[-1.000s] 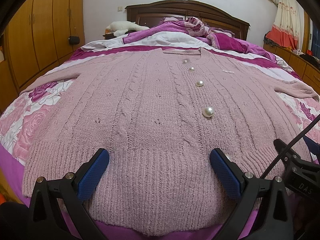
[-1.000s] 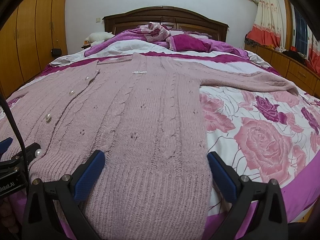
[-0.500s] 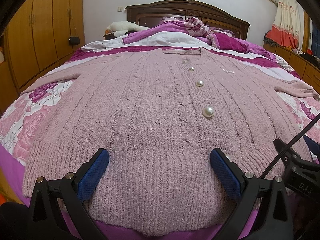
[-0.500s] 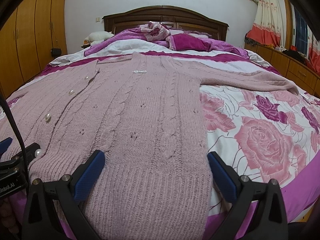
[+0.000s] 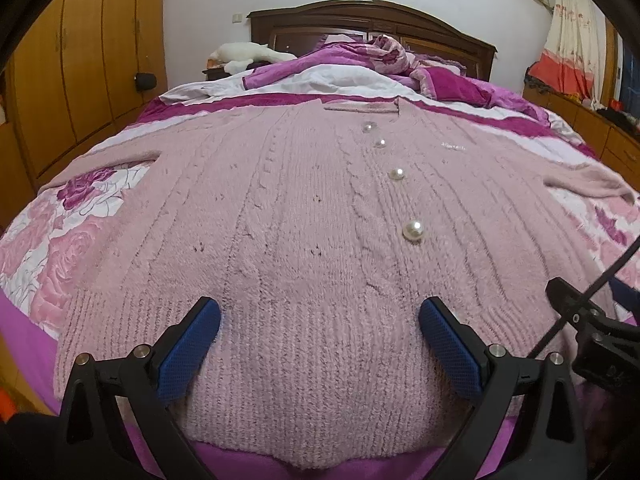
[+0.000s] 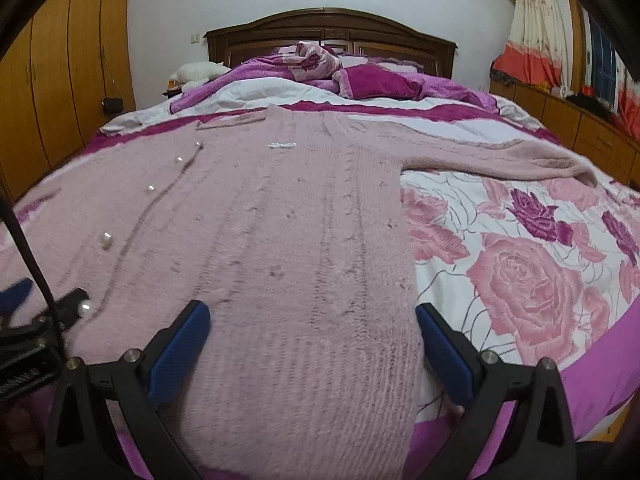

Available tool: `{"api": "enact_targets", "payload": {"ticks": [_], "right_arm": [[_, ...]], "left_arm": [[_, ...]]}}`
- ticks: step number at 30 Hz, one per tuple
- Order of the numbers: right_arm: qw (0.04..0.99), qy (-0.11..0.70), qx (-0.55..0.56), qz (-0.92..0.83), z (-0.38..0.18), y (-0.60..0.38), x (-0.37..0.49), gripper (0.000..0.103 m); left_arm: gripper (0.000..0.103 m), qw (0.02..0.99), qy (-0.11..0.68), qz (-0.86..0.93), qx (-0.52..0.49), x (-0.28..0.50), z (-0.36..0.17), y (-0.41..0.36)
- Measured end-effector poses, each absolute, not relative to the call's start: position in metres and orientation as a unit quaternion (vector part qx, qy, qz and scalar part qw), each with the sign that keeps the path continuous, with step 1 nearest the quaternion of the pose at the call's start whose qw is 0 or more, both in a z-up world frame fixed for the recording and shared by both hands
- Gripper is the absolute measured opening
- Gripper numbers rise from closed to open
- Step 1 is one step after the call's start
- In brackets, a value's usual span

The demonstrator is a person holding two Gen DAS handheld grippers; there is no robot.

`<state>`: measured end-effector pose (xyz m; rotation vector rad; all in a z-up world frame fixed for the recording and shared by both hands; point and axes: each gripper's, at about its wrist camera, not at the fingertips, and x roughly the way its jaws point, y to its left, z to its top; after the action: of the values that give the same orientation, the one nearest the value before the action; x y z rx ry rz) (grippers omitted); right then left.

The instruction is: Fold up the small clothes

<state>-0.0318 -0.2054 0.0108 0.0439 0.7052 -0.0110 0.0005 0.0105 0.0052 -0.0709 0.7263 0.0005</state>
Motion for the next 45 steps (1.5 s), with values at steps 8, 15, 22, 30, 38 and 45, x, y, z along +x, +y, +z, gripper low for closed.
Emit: {"api": "enact_targets", "payload": {"ticks": [8,15,22,30,38,45], "right_arm": [[0.95,0.309,0.021,0.033,0.046,-0.176,-0.044,0.103],[0.95,0.305,-0.022,0.066,0.055,-0.121,-0.037,0.103],[0.948,0.292,-0.054,0.111,0.067,-0.066,-0.027,0.103],[0.937,0.293,-0.094,0.165,0.061,-0.006,-0.008,0.103],[0.93,0.29,-0.104,0.199,0.044,0.03,0.006,0.103],[0.926,0.241,-0.189,0.218,0.042,0.065,-0.006,0.103]], "left_arm": [[0.082,0.938,0.335,0.026,-0.082,-0.004,0.034,0.05],[0.08,0.924,0.348,0.074,-0.142,0.006,0.044,0.114],[0.08,0.911,0.329,0.087,-0.232,0.024,0.062,0.212],[0.075,0.873,0.301,0.137,-0.358,0.072,0.034,0.346],[0.074,0.839,0.315,0.181,-0.405,0.146,-0.011,0.412],[0.0,0.847,0.375,0.189,-0.325,0.198,-0.002,0.401]]}}
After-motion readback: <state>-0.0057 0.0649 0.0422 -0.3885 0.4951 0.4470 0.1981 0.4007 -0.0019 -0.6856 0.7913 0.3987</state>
